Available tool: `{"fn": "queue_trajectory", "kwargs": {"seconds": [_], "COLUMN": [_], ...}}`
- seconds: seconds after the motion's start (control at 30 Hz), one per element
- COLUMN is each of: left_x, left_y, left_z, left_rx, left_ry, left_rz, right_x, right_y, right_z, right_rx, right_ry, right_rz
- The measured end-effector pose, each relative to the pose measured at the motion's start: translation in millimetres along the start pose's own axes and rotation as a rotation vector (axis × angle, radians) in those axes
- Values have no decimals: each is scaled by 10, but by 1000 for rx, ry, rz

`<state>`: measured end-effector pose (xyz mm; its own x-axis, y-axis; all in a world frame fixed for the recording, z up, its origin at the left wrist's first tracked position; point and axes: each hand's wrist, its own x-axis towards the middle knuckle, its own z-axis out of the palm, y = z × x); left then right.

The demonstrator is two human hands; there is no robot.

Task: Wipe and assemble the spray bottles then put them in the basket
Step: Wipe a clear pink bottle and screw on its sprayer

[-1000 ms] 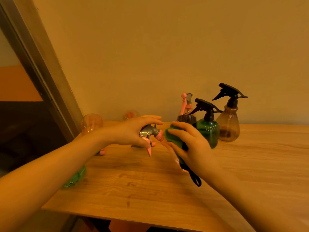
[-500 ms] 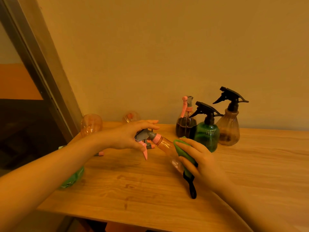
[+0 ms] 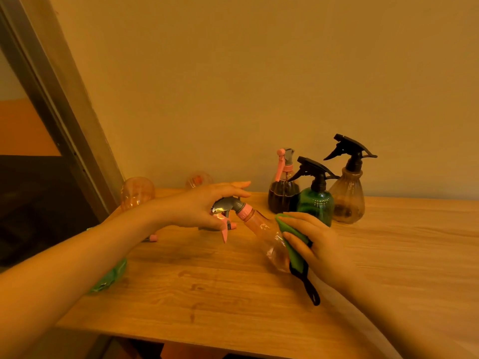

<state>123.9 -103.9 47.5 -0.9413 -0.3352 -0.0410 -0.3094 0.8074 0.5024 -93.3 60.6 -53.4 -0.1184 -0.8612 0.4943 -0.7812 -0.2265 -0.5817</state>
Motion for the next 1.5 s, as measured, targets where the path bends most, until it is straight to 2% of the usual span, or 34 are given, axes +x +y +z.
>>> {"fn": "queue_trajectory", "kwargs": {"seconds": [0.17, 0.4, 0.7, 0.93, 1.33, 1.5], "left_x": [34, -8, -3, 44, 103, 56], "left_y": [94, 33, -61, -83, 13, -53], "left_z": [1, 90, 157, 178, 162, 189], "left_rx": [143, 293, 282, 236, 358, 333], "left_ry": [-9, 23, 85, 195, 218, 248], "left_rz": [40, 39, 50, 18, 130, 154], "right_x": [266, 268, 28, -125, 280, 261], "right_y": [-183, -61, 99, 181, -177, -133], "right_z": [86, 69, -24, -61, 6, 44], "right_rx": [-20, -107, 37, 135, 36, 20], "right_ry": [-15, -146, -117, -44, -95, -125], "right_rz": [-38, -48, 24, 69, -45, -30]}}
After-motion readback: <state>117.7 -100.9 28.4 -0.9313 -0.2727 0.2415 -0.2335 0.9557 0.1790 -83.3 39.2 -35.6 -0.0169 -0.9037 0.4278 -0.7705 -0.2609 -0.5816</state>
